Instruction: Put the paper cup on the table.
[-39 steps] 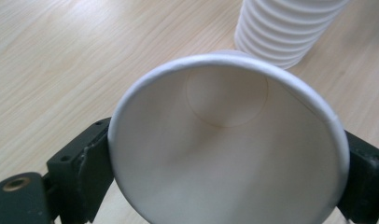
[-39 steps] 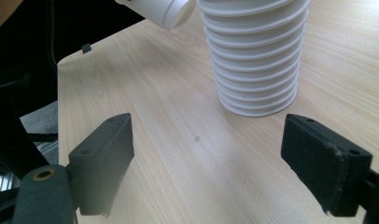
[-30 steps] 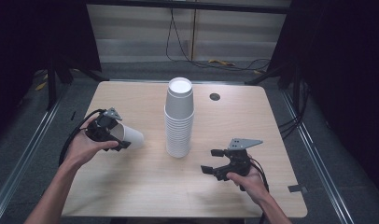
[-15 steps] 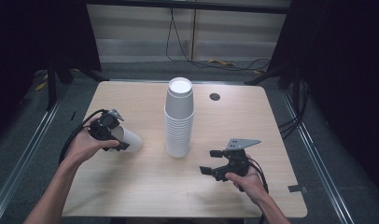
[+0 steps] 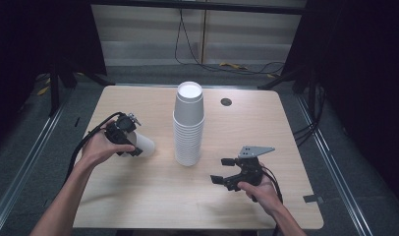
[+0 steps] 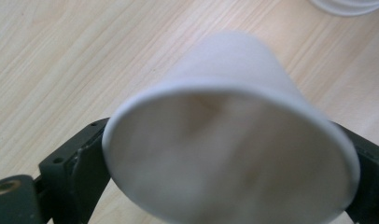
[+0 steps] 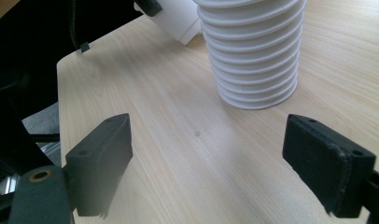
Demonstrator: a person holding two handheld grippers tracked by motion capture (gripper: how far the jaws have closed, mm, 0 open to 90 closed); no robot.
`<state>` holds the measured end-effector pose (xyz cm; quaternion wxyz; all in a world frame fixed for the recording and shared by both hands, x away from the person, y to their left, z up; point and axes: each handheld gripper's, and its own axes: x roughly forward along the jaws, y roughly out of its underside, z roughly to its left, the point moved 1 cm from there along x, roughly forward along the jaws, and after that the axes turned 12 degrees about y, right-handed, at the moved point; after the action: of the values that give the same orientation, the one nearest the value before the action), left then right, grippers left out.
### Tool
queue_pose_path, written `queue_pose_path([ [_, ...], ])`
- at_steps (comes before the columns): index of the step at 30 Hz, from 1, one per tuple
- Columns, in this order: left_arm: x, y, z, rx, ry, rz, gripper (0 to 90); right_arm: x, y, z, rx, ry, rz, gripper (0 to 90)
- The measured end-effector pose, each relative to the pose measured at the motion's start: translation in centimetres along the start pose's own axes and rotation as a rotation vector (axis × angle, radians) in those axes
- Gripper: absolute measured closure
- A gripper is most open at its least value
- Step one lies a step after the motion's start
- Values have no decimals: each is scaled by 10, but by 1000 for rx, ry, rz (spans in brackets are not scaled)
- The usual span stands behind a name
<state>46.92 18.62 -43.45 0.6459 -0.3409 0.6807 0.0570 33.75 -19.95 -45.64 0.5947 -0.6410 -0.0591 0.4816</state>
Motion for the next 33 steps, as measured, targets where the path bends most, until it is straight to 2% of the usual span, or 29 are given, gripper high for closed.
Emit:
queue_pose_path([
  [1,3,-1,2,0,-5,47,62,0,0,0,1,-1,2,158],
  [4,-1,-1,3,0,37,11,73,1,0,0,5,-2,4,159],
  [6,-4,-2,2,5,25,19,73,2,0,0,5,-2,8,159],
  [8,-12,0,2,3,6,-3,71,2,0,0,8,0,7,159],
  [10,-18,3,4,1,2,1,68,1,0,0,8,-1,5,159],
  [13,-22,8,7,0,-9,42,66,0,0,-1,9,5,0,159],
  [15,-22,9,8,0,-5,53,65,0,0,-1,8,6,1,159],
  [16,-22,10,8,13,6,73,64,0,0,-1,9,7,1,159],
  [19,-22,9,6,22,6,84,63,0,-1,-1,11,5,-2,159],
  [25,-28,8,6,14,6,54,59,-1,-1,-2,15,9,-4,158],
  [33,-20,9,7,8,12,55,64,-1,-1,-2,22,13,-4,153],
])
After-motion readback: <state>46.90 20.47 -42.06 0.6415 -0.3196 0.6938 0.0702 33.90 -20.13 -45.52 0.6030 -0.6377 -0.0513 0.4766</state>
